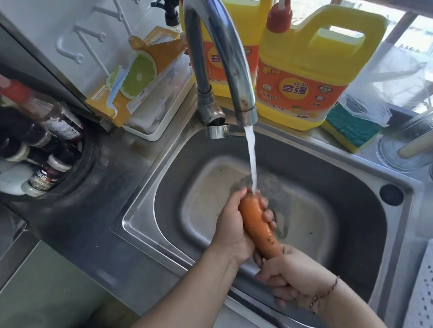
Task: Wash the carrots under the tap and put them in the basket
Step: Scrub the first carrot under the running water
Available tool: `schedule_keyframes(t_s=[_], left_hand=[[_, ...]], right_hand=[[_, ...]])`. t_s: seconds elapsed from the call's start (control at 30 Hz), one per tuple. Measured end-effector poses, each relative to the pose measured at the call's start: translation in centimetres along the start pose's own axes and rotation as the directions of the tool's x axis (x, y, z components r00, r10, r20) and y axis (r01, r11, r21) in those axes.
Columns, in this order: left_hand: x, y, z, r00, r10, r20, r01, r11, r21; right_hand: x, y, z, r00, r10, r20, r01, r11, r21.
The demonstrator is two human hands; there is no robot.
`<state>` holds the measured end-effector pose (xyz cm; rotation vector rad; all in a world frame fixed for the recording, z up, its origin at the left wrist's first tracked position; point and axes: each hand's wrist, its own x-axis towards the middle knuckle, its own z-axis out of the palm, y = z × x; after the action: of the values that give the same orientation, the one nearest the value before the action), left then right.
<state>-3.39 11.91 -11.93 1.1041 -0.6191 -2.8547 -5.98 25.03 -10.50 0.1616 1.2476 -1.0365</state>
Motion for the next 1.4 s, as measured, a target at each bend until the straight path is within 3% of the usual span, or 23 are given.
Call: schedule_keyframes(t_s=[0.07, 0.13, 0.17, 0.23, 0.27, 0.33, 0.47, 0.53, 0.6, 0.67, 0.77, 0.87, 1.0, 1.1, 1.2, 1.27, 1.4], left_hand=[[0.5, 0.1, 0.2, 0.992, 0.055, -0.112, -0.047, 0.997, 0.067], [1.2, 0.2, 0.1, 0.959, 0.166, -0.231, -0.126, 0.976, 0.180], [1.5, 0.4, 0.1, 0.934, 0.217, -0.285, -0.150, 0.959, 0.239], [1.9, 0.6, -0.1, 0.890, 0.250, -0.382, -0.140, 0.946, 0.293], [2.1, 0.6, -0.1, 0.880, 0.234, -0.413, -0.120, 0.952, 0.283], [1.8, 0.0, 0.1, 0.883, 0.202, -0.424, -0.097, 0.962, 0.256], [1.1, -1.5, 0.1, 0.918, 0.208, -0.337, -0.158, 0.973, 0.170], [1.1, -1.1, -0.3, 0.953, 0.198, -0.228, -0.178, 0.978, 0.104], [1.2, -0.4, -0.5, 0.969, 0.185, -0.163, -0.170, 0.980, 0.105], [1.0, 0.0, 0.0, 0.985, 0.134, -0.109, -0.124, 0.988, 0.093], [0.5, -0.1, 0.5, 0.993, 0.119, 0.002, -0.118, 0.990, 0.079], [0.3, 0.0, -0.1, 0.988, 0.131, 0.081, -0.143, 0.977, 0.156], [0.1, -1.0, -1.2, 0.980, 0.175, 0.095, -0.198, 0.831, 0.520], [-0.5, -0.8, -2.3, 0.973, 0.083, 0.216, -0.184, 0.844, 0.504], [-0.4, 0.9, -3.0, 0.937, -0.021, 0.349, -0.167, 0.850, 0.499], [-0.3, 1.2, -2.8, 0.955, 0.045, 0.295, -0.199, 0.833, 0.516], [0.9, 0.2, -1.2, 0.961, 0.275, -0.021, -0.232, 0.850, 0.473]], right_hand=[[0.2, 0.0, 0.5, 0.987, -0.050, -0.153, 0.034, 0.994, -0.107], [0.5, -0.1, 1.0, 0.905, -0.202, -0.375, 0.059, 0.932, -0.358], [0.5, -0.1, 1.1, 0.829, -0.303, -0.471, 0.015, 0.852, -0.523], [0.2, -0.2, 1.4, 0.696, -0.455, -0.556, -0.221, 0.600, -0.769], [0.0, -0.2, 1.6, 0.659, -0.500, -0.562, -0.312, 0.498, -0.809], [0.0, 0.0, 2.0, 0.625, -0.537, -0.566, -0.375, 0.429, -0.822], [0.1, 0.2, 1.8, 0.595, -0.547, -0.588, -0.390, 0.443, -0.807], [0.2, 0.2, 1.2, 0.626, -0.504, -0.596, -0.344, 0.508, -0.790], [0.2, -0.3, 0.6, 0.755, -0.363, -0.546, -0.146, 0.719, -0.680], [-0.1, -1.1, 0.5, 0.909, -0.158, -0.386, -0.011, 0.915, -0.402], [-0.9, -2.4, 0.6, 0.994, -0.007, -0.111, -0.007, 0.993, -0.122], [-1.1, -2.9, 0.8, 0.998, 0.006, -0.061, -0.006, 1.000, -0.007], [0.3, -3.6, 1.7, 0.927, -0.106, -0.361, 0.042, 0.983, -0.179], [0.9, -3.8, 2.6, 0.840, -0.247, -0.482, 0.048, 0.920, -0.388], [0.9, -4.2, 2.9, 0.855, -0.260, -0.449, 0.075, 0.919, -0.388], [1.1, -4.6, 3.2, 0.853, -0.284, -0.438, 0.117, 0.922, -0.370], [1.7, -4.8, 4.1, 0.809, -0.392, -0.439, 0.134, 0.849, -0.510]])
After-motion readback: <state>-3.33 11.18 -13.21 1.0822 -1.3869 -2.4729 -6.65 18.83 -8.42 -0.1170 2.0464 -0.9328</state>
